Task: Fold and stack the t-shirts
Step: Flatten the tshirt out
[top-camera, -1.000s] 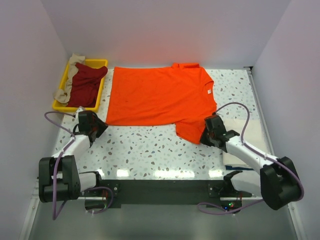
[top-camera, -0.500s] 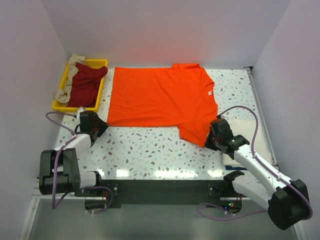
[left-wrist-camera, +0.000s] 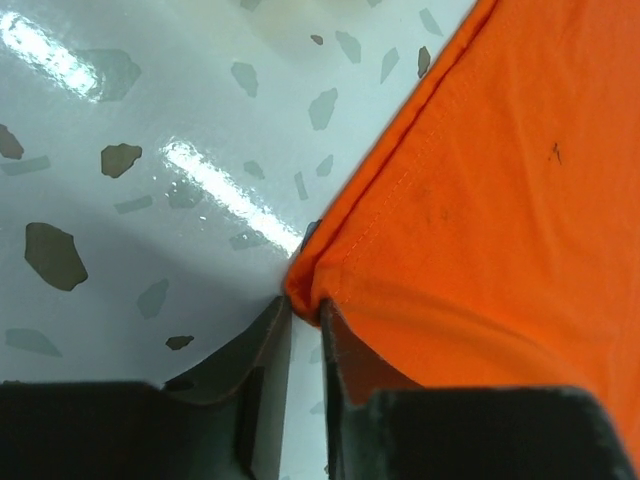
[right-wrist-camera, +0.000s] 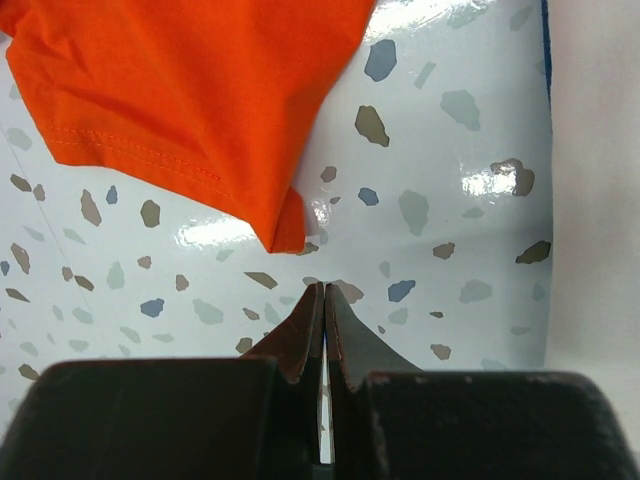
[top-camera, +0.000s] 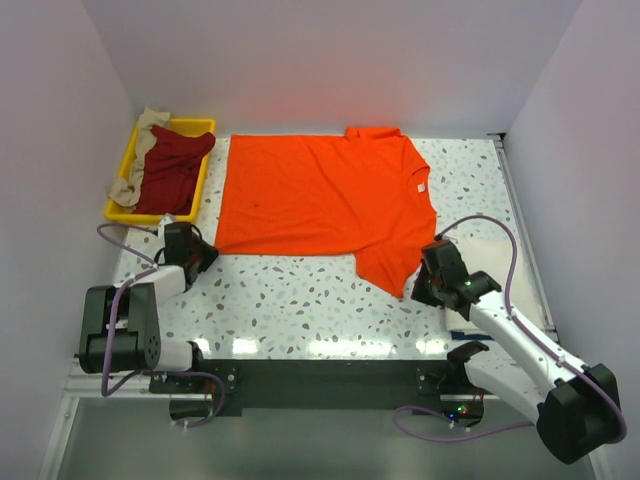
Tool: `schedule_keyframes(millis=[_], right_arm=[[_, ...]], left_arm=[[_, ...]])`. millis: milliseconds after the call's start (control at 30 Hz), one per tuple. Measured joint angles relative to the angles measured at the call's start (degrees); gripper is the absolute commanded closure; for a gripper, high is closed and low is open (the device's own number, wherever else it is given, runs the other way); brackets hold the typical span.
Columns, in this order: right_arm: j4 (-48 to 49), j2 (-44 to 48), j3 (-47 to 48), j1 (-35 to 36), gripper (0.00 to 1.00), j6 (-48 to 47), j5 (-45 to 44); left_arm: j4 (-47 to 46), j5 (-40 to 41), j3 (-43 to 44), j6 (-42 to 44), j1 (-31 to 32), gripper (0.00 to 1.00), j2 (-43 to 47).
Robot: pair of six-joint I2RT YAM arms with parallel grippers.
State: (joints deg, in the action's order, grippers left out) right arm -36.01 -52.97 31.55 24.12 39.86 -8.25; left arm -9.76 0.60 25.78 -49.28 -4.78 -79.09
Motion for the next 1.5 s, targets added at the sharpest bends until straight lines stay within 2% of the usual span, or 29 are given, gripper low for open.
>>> schedule_keyframes(millis=[67,133,167,200,300,433,800,967,1033,1233,1367,1433,1500], right_arm=[[0.0,-0.2,0.0,0.0,1.0,0.0,0.0],[0.0,-0.6,0.0,0.0,0.89,0.1,0.0],[0.2,-0.8,0.0,0.0,0.85,0.1,0.0],[0.3,-1.1,0.0,0.0,0.77,0.1,0.0],[1.2,-2.0,0.0,0.0,0.67,0.2,0.3],[2.7,-3.8,0.0,-0.1,0.64,0.2,0.2],[12.4,-11.0,-1.5,-0.3,0.65,1.7,5.7],[15.7,-8.9,-4.5,-0.3,0.54,2.9,7.4],[16.5,-7.3,-5.0,-0.3,0.54,3.1,7.8],[21.5,-9.4,-5.7,0.1,0.59,4.1,7.9],[23.9,-13.6,-6.1,1.1,0.89,5.1,8.0],[24.4,-14.6,-6.0,1.3,0.98,5.5,8.2],[23.1,-14.3,-5.4,1.4,1.0,5.4,8.0]], left_arm=[[-0.4,0.0,0.0,-0.2,0.1,0.84,-0.6],[-1.3,0.0,0.0,-0.7,0.1,0.92,-1.4],[-1.9,0.0,0.0,-0.9,0.1,1.0,-1.9],[-2.3,0.0,0.2,-1.0,0.1,1.0,-2.3],[-2.9,0.2,0.5,-1.2,0.1,1.0,-2.9],[-1.6,1.9,0.5,-1.2,0.1,1.0,-2.0],[6.1,7.9,0.7,-1.7,0.1,1.0,4.0],[7.3,8.0,0.9,-1.8,0.1,1.0,4.0],[7.5,8.0,1.1,-1.8,0.1,1.0,4.0],[7.9,8.0,1.2,-2.2,0.1,1.0,4.0],[8.4,8.0,1.8,-2.2,0.1,1.0,3.9],[8.7,8.0,2.3,-2.2,0.1,1.0,3.8],[9.2,8.0,2.8,-2.2,0.1,1.0,3.7]])
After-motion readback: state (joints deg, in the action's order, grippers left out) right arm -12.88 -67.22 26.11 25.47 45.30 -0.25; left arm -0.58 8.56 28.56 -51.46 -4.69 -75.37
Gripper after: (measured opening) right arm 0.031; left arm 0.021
